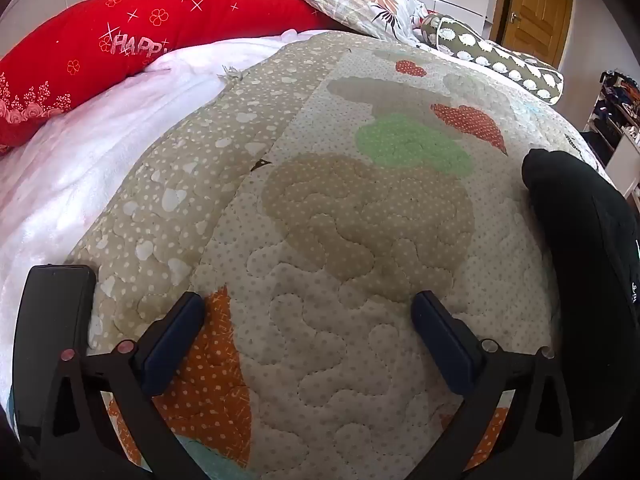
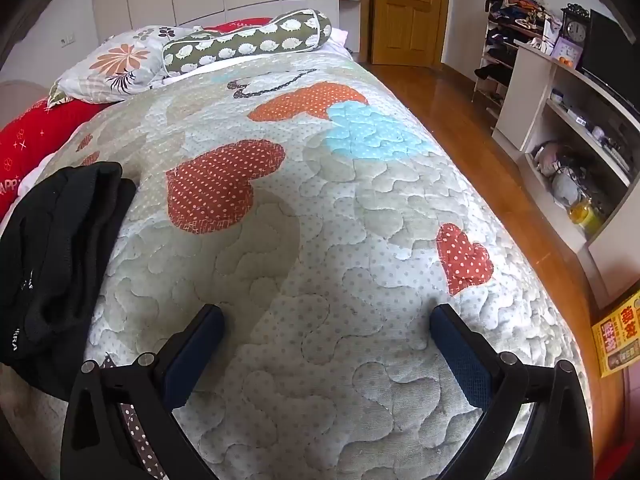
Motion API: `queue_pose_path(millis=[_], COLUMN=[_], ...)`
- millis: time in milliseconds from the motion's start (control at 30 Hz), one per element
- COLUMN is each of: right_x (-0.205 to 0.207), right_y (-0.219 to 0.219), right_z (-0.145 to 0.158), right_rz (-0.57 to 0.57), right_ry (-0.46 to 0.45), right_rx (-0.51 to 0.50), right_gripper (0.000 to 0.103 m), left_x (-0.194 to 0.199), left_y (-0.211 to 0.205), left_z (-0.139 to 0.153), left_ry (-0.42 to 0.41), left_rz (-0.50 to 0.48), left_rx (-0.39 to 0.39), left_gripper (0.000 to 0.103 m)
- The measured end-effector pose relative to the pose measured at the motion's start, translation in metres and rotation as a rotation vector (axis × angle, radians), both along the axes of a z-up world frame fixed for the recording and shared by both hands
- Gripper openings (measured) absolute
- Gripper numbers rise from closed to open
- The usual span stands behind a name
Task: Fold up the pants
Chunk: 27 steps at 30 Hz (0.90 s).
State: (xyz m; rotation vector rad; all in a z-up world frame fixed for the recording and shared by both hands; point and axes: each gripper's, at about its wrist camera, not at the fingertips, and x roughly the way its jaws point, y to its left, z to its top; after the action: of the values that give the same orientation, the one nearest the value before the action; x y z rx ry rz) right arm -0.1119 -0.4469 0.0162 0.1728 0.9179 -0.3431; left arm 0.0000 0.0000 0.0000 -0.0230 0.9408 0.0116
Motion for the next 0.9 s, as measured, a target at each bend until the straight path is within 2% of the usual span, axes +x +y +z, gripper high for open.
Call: queue_pose_path(millis=[900], right_x=[0.0002], right_y=[0.0009], right_z=[0.0], right_rz=[-0.001], right_ry=[-0.007], right_rx=[0.006], right_gripper=[0.103], left_x=[0.0002], left_y=[0.0002], left_z=[0.0002], left_ry=[0.0], left_rz=[0.0], left_rx=[-0.002], left_gripper=[0.103])
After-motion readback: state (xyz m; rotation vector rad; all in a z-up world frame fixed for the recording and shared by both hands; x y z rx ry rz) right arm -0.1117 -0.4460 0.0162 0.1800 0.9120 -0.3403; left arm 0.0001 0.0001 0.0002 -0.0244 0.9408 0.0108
